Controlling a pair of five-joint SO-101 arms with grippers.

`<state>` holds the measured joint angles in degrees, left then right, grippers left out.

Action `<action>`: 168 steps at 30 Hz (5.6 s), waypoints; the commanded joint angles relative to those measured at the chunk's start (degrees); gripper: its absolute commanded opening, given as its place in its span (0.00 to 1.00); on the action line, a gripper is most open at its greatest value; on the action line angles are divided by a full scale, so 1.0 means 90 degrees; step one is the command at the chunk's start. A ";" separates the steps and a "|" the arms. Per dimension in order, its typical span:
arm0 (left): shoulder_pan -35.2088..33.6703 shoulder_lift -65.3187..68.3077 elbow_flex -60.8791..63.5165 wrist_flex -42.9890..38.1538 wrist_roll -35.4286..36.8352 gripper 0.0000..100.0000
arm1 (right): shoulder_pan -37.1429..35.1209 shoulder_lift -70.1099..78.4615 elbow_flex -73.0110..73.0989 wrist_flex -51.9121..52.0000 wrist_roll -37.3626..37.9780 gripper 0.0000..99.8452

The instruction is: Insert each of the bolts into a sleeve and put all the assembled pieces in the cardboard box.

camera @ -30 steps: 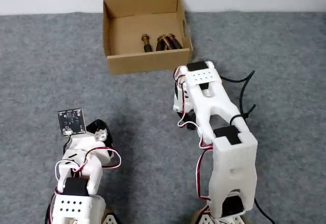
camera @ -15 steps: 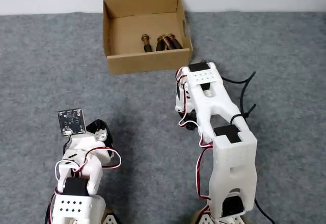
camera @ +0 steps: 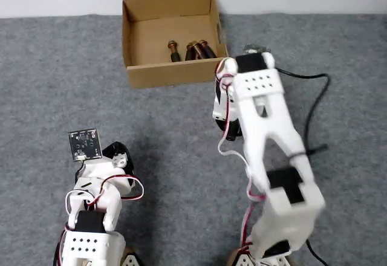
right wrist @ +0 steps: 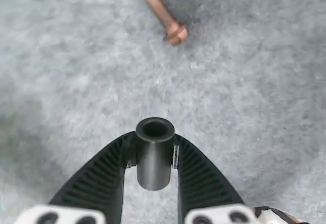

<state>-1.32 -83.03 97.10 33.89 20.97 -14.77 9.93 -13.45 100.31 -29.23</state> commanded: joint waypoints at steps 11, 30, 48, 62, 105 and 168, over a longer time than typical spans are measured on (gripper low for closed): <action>0.0361 -0.0049 -0.0063 -0.0068 0.0020 0.01 | 0.1294 -0.4332 0.3370 -0.0386 0.0176 0.01; 0.1905 0.6076 -0.6374 0.2100 -0.1465 0.01 | 0.2662 -0.8718 0.7766 -0.1861 0.0195 0.01; 0.2540 1.0921 -1.1023 0.2862 -0.6203 0.05 | 0.2789 -0.9372 0.8264 -0.2085 0.0371 0.01; 0.3487 1.3265 -1.4139 0.3819 -0.6965 0.11 | 0.2779 -0.9402 0.8391 -0.2183 0.0371 0.01; 0.3350 1.4799 -1.8672 0.7385 -0.4347 0.01 | 0.2779 -0.9421 0.8361 -0.2154 0.0352 0.01; 0.3429 1.3685 -1.5087 0.7414 -0.1094 0.00 | 0.2759 -0.9421 0.8342 -0.2125 0.0342 0.01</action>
<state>30.24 52.26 -48.31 98.77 10.68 9.76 -74.11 62.33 81.85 -26.68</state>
